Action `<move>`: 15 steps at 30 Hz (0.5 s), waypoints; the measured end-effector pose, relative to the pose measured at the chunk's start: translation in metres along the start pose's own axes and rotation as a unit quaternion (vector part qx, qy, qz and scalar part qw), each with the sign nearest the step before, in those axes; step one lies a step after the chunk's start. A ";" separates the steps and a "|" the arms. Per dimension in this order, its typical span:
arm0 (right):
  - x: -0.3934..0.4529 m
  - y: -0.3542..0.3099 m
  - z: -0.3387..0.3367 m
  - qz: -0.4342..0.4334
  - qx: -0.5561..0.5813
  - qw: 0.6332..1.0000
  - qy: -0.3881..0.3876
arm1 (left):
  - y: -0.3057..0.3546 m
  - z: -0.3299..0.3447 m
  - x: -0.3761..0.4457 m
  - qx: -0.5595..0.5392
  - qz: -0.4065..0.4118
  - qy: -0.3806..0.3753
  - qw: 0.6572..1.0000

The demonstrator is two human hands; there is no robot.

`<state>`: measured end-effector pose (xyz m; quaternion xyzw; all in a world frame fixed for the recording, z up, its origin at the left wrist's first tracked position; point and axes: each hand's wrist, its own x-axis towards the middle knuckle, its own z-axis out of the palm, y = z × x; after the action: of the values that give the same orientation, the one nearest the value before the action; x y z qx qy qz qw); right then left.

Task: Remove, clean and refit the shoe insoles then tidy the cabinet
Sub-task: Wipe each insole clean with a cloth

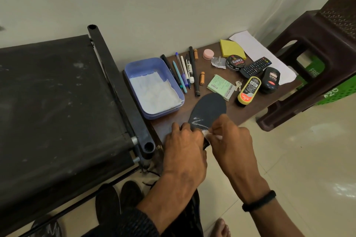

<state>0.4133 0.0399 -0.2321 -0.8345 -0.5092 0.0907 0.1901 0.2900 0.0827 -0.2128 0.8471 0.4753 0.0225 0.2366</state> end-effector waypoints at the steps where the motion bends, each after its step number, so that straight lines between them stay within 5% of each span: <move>1: 0.005 0.000 -0.001 0.006 0.003 1.000 0.005 | -0.001 0.000 0.001 -0.007 -0.001 0.001 1.000; 11: 0.047 0.001 0.002 0.045 0.005 0.998 0.045 | -0.014 0.003 0.004 0.008 -0.041 -0.024 0.999; 15: 0.042 0.000 0.000 0.059 0.018 0.998 0.000 | -0.010 0.002 0.004 0.027 -0.035 -0.026 0.999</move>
<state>0.4329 0.0765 -0.2301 -0.8595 -0.4576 0.1110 0.1988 0.2846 0.0901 -0.2195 0.8364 0.4989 -0.0210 0.2262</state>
